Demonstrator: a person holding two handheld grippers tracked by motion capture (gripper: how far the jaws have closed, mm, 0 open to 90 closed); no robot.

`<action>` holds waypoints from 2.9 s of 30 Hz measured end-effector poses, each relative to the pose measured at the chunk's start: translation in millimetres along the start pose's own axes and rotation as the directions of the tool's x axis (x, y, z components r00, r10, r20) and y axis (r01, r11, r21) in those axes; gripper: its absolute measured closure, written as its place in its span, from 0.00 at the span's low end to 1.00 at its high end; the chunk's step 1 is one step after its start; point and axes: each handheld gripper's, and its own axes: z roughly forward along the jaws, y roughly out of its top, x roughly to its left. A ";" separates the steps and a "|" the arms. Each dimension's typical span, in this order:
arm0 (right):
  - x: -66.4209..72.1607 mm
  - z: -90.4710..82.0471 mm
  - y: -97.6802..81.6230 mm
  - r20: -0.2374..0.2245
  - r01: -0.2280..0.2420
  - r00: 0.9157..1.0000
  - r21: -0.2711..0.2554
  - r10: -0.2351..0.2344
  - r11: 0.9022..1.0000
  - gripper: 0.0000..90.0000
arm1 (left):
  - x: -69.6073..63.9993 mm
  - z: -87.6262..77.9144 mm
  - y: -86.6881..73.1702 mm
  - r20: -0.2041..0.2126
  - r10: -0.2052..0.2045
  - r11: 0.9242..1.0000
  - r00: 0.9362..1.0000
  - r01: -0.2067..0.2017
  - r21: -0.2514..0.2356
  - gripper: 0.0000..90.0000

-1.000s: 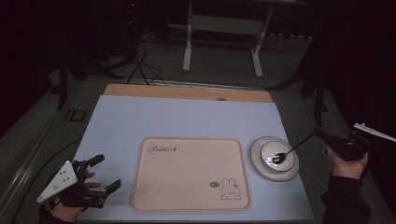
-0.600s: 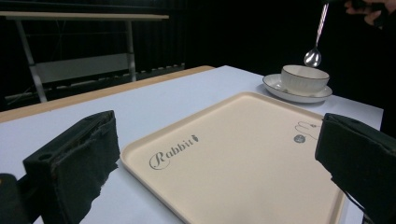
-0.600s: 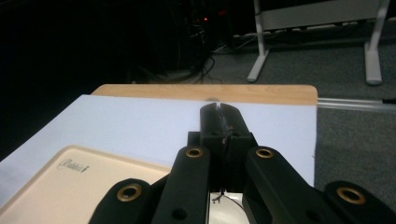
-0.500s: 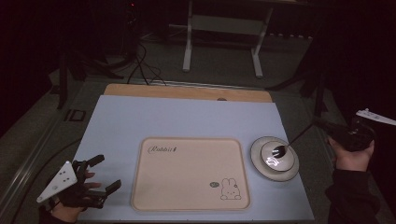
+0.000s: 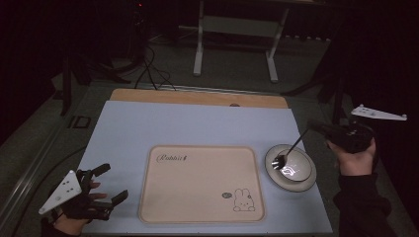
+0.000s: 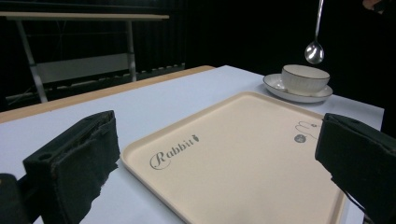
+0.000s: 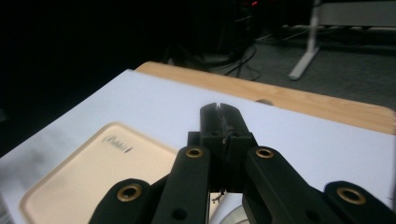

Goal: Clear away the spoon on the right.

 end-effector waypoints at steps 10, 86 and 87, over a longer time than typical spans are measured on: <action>27.0 30.3 3.0 -0.109 0.081 0.991 0.071 -0.073 0.994 1.00 | -0.3 0.5 -0.1 0.001 -0.001 1.000 1.000 0.001 0.004 0.00; 54.9 201.9 -82.3 -0.207 0.121 0.978 0.428 -0.034 0.895 0.90 | -0.9 2.5 -1.1 0.024 0.007 1.000 1.000 -0.007 0.012 0.00; 54.2 203.1 -83.4 -0.199 0.116 0.979 0.433 -0.030 0.894 0.90 | -0.8 2.5 -1.1 0.024 0.007 1.000 1.000 -0.007 0.012 0.00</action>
